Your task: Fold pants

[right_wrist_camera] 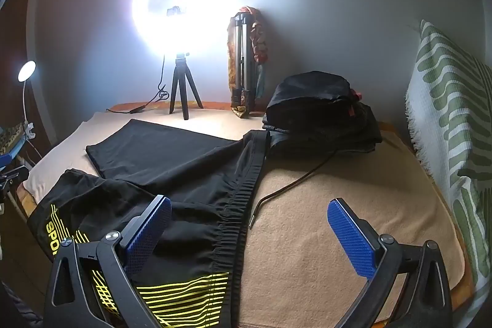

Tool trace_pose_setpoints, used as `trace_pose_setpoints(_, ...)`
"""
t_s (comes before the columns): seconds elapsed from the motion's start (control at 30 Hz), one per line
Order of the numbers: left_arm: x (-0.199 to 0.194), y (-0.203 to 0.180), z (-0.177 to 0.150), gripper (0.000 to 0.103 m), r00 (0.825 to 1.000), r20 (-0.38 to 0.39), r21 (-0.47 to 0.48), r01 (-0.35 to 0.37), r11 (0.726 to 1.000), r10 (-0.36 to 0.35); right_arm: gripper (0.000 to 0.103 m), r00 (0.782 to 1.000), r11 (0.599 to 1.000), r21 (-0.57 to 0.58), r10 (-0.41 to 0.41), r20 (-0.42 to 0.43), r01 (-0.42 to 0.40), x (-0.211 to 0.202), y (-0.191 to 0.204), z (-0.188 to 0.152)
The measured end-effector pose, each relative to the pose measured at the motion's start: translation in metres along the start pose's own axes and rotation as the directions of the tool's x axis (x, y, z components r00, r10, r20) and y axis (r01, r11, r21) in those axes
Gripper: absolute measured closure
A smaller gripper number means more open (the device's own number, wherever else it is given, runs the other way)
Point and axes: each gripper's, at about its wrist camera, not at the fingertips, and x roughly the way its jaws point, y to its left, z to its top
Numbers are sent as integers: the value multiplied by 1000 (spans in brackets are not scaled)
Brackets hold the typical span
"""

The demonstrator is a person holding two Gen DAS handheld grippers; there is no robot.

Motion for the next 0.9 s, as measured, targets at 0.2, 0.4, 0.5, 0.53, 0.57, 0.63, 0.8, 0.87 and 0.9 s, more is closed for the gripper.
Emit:
trace_pose_setpoints(0.2, 0, 3, 1, 0, 1000, 2, -10, 4, 1000, -4, 0, 1000, 1000, 2, 2, 2, -2, 3, -3, -1)
trace_pose_setpoints(0.4, 1, 4, 1, 0, 1000, 2, -10, 9, 1000, -9, 0, 1000, 1000, 7, 3, 1, -3, 4, -4, -2)
trace_pose_setpoints(0.5, 0, 3, 2, 0, 1000, 9, -9, 4, 1000, -4, 0, 1000, 1000, 8, 5, -1, -5, 5, -4, -2)
trace_pose_setpoints(0.53, 0, 3, 2, 0, 1000, 10, -11, 5, 1000, -4, 0, 1000, 1000, 9, 6, -2, -6, 5, -4, -2)
trace_pose_setpoints(0.57, 0, 3, 2, 0, 1000, 11, -13, 5, 1000, -5, 0, 1000, 1000, 10, 7, -3, -7, 5, -4, -2)
trace_pose_setpoints(0.63, -1, 3, 2, 0, 1000, 16, -16, 3, 1000, -3, 0, 1000, 1000, 14, 8, -3, -8, 6, -4, -2)
trace_pose_setpoints(0.8, -2, 2, 3, 0, 1000, 20, -20, 2, 1000, -2, 0, 1000, 1000, 21, 8, 0, -8, 5, -6, -2)
trace_pose_setpoints(0.87, -2, 2, 3, 0, 1000, 20, -21, 2, 1000, -2, 0, 1000, 1000, 20, 8, 0, -8, 5, -5, -2)
trace_pose_setpoints(0.9, -2, 3, 3, 0, 1000, 21, -21, 2, 1000, -2, 0, 1000, 1000, 21, 10, 1, -10, 5, -6, -2)
